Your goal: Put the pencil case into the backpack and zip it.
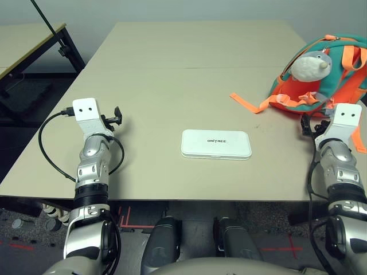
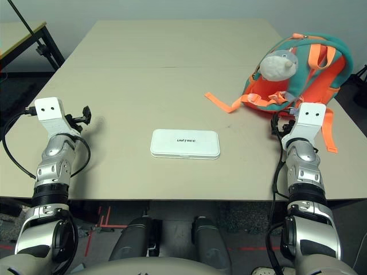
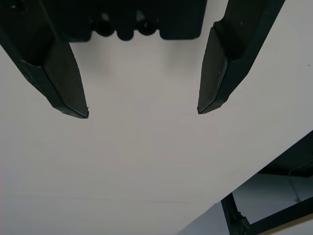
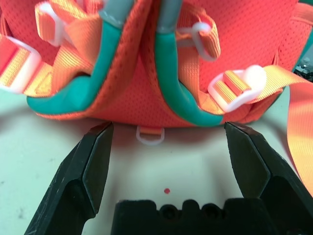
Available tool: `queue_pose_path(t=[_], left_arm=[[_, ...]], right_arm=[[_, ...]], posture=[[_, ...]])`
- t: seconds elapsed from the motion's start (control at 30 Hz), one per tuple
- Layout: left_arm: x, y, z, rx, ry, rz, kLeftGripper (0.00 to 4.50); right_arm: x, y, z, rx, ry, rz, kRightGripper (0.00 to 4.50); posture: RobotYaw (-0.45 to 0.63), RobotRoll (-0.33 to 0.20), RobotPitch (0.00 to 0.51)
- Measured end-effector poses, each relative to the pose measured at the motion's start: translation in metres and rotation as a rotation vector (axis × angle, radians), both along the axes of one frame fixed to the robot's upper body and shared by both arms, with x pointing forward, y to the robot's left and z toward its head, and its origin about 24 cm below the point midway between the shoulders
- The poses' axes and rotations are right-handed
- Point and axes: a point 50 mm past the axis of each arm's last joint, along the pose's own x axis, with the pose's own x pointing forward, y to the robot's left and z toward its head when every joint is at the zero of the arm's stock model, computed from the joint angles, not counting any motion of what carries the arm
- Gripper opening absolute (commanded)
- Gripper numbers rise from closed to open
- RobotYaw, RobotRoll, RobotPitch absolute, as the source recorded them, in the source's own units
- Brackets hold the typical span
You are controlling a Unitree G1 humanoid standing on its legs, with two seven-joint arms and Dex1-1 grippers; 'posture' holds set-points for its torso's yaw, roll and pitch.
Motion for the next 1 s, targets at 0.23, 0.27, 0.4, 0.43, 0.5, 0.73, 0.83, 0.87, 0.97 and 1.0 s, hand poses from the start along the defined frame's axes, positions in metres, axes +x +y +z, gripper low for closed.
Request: queue_pose_path(t=[0.23,0.27,0.4,0.43,0.5,0.73,0.83,0.87,0.97,1.0], left_arm=[[0.007,0.001,0.005,-0.147,0.008,-0.062,4.47],[0.008,-0.001,0.006,-0.168,0.01,-0.108,4.49],[0.012,-0.009,0.015,-0.287,0.036,-0.308,4.5],[0.013,-0.01,0.018,-0.314,0.041,-0.348,4.5],[0.015,-0.014,0.027,-0.366,0.047,-0.43,4.5],[0.015,-0.031,0.051,-0.567,0.078,-0.748,4.5],[0.012,-0.044,0.056,-0.65,0.136,-0.914,4.5],[0.011,-0.048,0.055,-0.666,0.155,-0.951,4.5],[0.005,-0.059,0.051,-0.752,0.272,-1.077,4.5],[0.002,-0.062,0.05,-0.803,0.31,-1.116,4.5]], right_arm=[[-0.009,0.002,-0.002,-0.019,-0.003,0.007,4.5],[-0.01,0.003,-0.001,-0.025,-0.004,0.015,4.33],[-0.018,0.008,0.006,-0.044,-0.006,0.084,3.19],[-0.02,0.01,0.008,-0.046,0.001,0.113,2.76],[-0.025,0.013,0.011,-0.051,0.027,0.177,1.96],[-0.034,0.033,0.033,-0.142,0.147,0.447,0.02],[-0.033,0.046,0.04,-0.172,0.176,0.544,0.02],[-0.033,0.05,0.04,-0.173,0.189,0.57,0.02],[-0.031,0.063,0.038,-0.197,0.237,0.662,0.02],[-0.031,0.066,0.039,-0.212,0.248,0.682,0.02]], posture=[[0.08,0.0,0.087],[0.09,0.0,0.086],[0.09,0.0,0.083],[0.09,0.0,0.081],[0.07,0.0,0.084],[0.05,0.0,0.084],[0.05,0.0,0.081],[0.05,0.0,0.081],[0.05,0.0,0.078],[0.05,0.0,0.078]])
